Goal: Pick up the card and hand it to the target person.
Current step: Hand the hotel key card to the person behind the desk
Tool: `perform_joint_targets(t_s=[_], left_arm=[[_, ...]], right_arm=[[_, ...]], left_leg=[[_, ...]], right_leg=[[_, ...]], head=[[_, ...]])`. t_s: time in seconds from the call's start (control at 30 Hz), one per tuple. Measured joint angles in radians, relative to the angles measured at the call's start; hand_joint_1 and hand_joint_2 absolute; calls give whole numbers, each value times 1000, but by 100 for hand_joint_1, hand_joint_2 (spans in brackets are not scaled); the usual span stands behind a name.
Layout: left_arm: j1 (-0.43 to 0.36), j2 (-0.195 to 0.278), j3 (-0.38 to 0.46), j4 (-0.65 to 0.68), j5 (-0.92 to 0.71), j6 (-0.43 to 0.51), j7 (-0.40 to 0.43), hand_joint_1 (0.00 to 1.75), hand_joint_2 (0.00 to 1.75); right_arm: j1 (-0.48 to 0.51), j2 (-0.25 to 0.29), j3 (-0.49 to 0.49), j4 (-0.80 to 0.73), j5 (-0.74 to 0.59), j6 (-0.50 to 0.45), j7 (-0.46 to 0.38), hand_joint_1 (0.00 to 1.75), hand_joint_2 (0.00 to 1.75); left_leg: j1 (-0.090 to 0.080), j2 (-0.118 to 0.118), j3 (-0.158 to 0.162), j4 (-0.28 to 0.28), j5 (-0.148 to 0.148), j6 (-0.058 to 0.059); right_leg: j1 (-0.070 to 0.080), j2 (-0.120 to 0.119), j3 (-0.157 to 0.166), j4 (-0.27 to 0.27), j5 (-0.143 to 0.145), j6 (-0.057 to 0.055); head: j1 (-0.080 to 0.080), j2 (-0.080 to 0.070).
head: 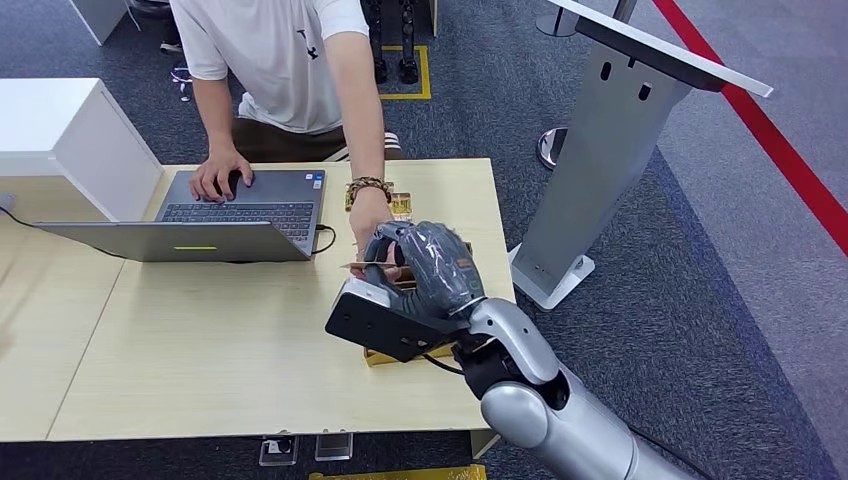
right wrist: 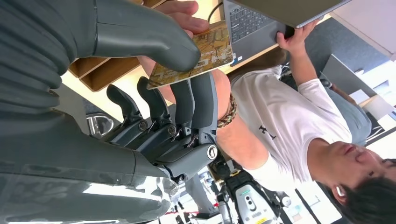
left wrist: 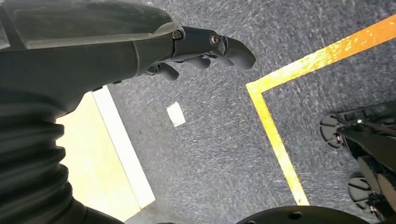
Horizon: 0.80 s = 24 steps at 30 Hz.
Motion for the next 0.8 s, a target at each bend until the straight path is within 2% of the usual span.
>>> perform_joint_targets(t_s=[0.03, 0.1, 0.23, 0.43, 0.6, 0.7, 0.8], left_arm=[[0, 0, 0, 0, 0, 0, 4, 0, 175], [0, 1, 0, 0, 0, 3, 10, 0, 175], [0, 2, 0, 0, 2, 13, 12, 0, 0], [0, 4, 0, 0, 2, 30, 13, 0, 0], [2, 5, 0, 0, 0, 43, 12, 0, 0], [2, 6, 0, 0, 2, 46, 13, 0, 0], [3, 6, 0, 0, 7, 57, 23, 0, 0]], right_arm=[[0, 0, 2, 0, -2, 0, -3, 13, 175], [0, 0, 6, 0, -14, 0, -12, 0, 175], [0, 0, 12, 1, -88, 0, -56, 0, 175], [17, -14, -3, 20, -357, 0, -208, 0, 175], [92, -46, -69, 48, -635, 22, -352, 0, 175], [153, -70, -110, 58, -722, 30, -388, 0, 175], [232, -100, -155, 51, -746, 17, -390, 0, 175]], left_leg=[[0, 0, 0, 0, 0, 0], [0, 0, 0, 0, 0, 0], [0, 0, 0, 0, 0, 0], [0, 0, 0, 0, 0, 0], [0, 0, -1, 0, 0, 0], [0, 0, -2, 0, 0, 0], [0, 0, -3, 0, 0, 0]], right_leg=[[0, 0, 0, 0, 0, 0], [0, 0, 0, 0, 0, 0], [0, 0, 0, 0, 0, 0], [0, 0, -1, 0, 0, 0], [0, 0, -1, 0, 0, 0], [0, 0, -3, 0, 0, 0], [0, 0, -3, 0, 0, 0]], head=[[0, 0], [0, 0], [0, 0], [0, 0], [0, 0], [0, 0], [0, 0]])
